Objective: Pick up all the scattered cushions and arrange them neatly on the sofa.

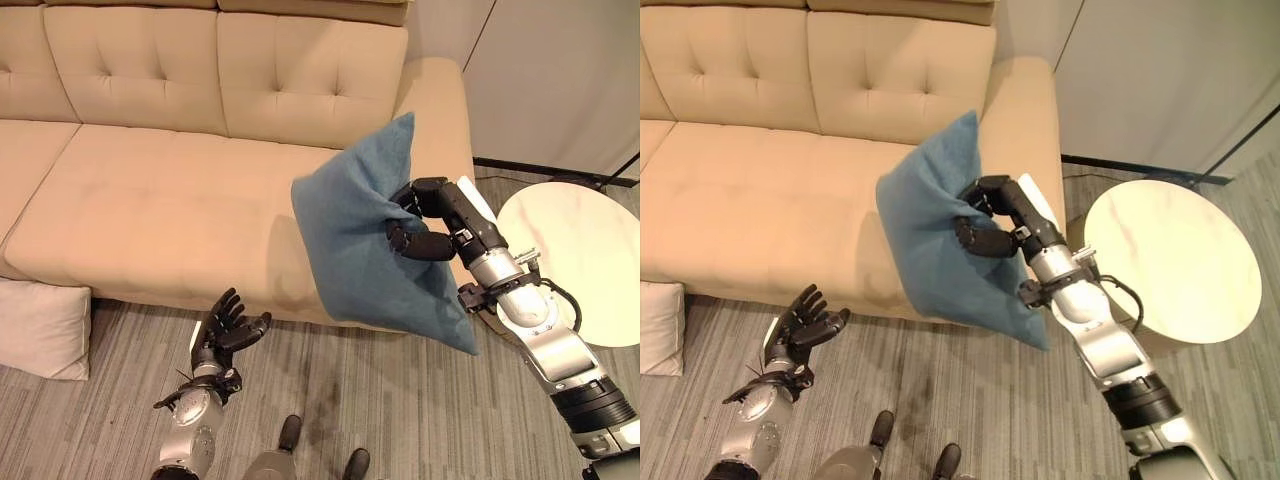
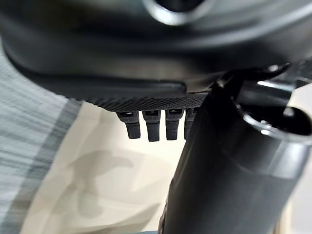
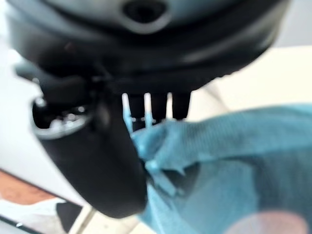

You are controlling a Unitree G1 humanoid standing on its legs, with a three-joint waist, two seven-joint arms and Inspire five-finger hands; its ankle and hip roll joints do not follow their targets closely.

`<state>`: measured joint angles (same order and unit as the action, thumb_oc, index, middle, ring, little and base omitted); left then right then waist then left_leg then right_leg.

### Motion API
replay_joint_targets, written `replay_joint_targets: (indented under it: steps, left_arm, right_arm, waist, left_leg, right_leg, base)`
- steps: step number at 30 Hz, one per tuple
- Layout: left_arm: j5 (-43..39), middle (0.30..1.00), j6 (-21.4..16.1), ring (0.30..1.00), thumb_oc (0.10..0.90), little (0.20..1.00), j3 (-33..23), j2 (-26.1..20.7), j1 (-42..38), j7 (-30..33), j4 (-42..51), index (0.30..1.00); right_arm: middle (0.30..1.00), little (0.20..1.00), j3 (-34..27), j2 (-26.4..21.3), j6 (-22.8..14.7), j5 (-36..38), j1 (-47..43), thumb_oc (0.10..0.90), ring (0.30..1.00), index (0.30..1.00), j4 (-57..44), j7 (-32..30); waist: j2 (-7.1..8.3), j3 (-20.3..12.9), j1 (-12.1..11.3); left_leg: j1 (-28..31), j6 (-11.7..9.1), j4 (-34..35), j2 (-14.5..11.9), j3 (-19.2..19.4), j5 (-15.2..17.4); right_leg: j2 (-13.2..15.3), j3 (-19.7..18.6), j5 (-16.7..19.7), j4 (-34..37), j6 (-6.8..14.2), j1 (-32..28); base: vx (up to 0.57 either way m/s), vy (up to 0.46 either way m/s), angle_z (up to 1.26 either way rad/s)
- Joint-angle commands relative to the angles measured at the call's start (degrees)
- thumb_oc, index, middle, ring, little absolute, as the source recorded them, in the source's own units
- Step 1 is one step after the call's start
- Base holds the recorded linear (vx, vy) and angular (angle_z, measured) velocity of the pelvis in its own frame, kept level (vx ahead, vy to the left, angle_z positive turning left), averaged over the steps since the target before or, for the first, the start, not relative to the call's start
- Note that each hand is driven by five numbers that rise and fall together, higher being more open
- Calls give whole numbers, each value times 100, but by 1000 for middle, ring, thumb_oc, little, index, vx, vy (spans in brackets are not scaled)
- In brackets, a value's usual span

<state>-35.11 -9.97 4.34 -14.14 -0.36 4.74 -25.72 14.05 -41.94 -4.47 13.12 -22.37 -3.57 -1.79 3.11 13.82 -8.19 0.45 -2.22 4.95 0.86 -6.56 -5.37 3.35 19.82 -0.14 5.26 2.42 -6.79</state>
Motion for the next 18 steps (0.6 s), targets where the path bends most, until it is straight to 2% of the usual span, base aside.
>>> replay_joint_targets:
  steps: [1,11,18]
  left_arm:
    - [-249,900,-376,900,800,900,207,-43,-25,12,-397,900]
    - [-506,900,-452,900,800,900,251,-47,-408,100,-469,900]
    - [-1083,900,-413,900,800,900,184,-206,-766,-296,-524,900]
  right_arm:
    - [300,300,-440,86,-1342,750,-1017,400,300,300,-595,-348]
    - [300,300,-52,-95,-1446,1235,-1913,400,300,300,-602,-395]
    - [300,300,169,-240,-1523,1832,-2553,400,300,300,-590,-174]
  waist:
    - [37,-1694,74]
    - [71,-1806,158]
    - [100,-1847,272]
  left_leg:
    - [-177,-245,5,-73,186,500]
    - [-33,-231,5,-88,347,603]
    - [122,-207,5,-147,501,711]
  right_leg:
    - [102,-50,-220,-26,255,294]
    - [87,-265,-205,-26,307,284]
    - [39,-385,-192,-26,327,224]
  base:
    - [38,21,-13]
    - [25,21,-22]
    - [34,21,-8]
